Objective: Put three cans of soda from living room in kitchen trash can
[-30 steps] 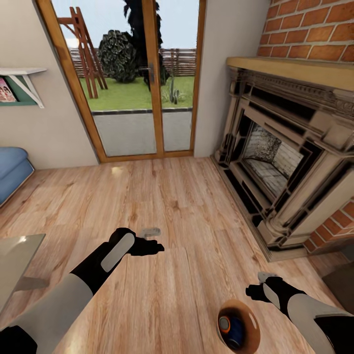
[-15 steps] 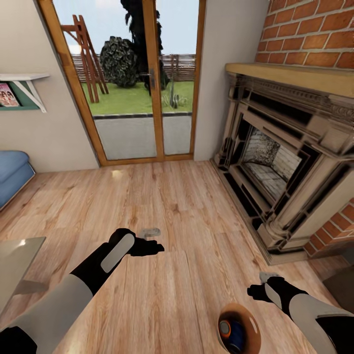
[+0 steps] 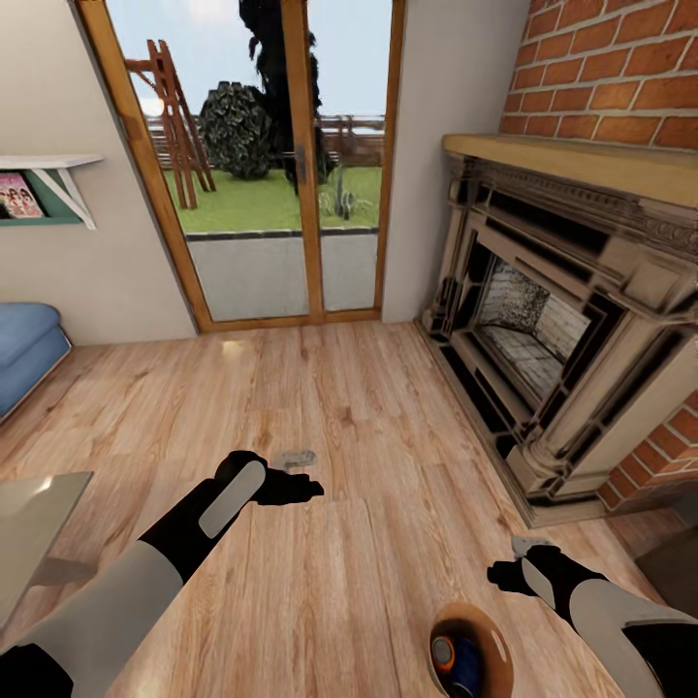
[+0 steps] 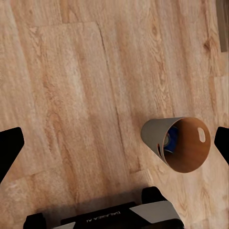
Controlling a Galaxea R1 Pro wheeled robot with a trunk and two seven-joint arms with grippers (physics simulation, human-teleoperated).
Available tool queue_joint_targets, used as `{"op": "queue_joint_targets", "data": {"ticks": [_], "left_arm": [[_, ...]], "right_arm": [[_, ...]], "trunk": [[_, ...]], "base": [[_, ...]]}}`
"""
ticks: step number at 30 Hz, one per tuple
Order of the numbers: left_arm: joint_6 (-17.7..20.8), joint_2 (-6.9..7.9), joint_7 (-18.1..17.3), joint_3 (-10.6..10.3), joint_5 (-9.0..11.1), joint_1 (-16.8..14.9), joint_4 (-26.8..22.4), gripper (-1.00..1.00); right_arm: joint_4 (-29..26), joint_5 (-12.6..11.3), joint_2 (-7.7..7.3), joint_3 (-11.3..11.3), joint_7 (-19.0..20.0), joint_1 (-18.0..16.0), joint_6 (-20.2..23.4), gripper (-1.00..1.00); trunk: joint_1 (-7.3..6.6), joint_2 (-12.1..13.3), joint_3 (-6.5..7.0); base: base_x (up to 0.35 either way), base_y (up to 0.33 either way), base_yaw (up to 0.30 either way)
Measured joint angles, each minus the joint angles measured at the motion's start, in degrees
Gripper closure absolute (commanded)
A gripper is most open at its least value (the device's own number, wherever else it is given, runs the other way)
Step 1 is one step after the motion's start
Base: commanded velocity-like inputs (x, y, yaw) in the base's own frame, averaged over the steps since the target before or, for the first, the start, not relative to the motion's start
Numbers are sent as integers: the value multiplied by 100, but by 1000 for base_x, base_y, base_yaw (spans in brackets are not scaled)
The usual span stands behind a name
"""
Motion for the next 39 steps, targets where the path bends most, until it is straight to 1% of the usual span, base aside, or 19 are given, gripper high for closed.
{"op": "queue_joint_targets", "data": {"ticks": [18, 25, 31, 34, 37, 39], "left_arm": [[3, -4, 2, -6, -23, 0, 9, -100], [0, -8, 3, -8, -26, -4, 237, -100], [-73, -2, -10, -20, -27, 15, 783, -100], [-210, -2, -46, -43, -35, 23, 1222, -100], [-307, -4, -76, -77, -33, 25, 1528, -100], [-426, -6, -120, -139, -33, 28, 1815, -100]], "right_arm": [[-42, 0, 19, 1, -31, 5, -4, -100], [-53, 0, 7, -3, -42, 8, -8, -100], [-54, 0, 16, 0, -45, 12, -8, -100], [-59, 0, 19, 0, -45, 56, -19, -100], [-61, 0, 14, 0, -45, 72, -87, -100], [-58, 0, 11, 0, -45, 83, -179, -100]], "trunk": [[-395, 722, 347], [-549, 1002, 530], [-681, 1243, 693], [-747, 1364, 775], [-813, 1484, 856], [-857, 1564, 911]], "base": [[0, 0, 0], [0, 0, 0], [0, 0, 0], [0, 0, 0], [0, 0, 0], [0, 0, 0]]}}
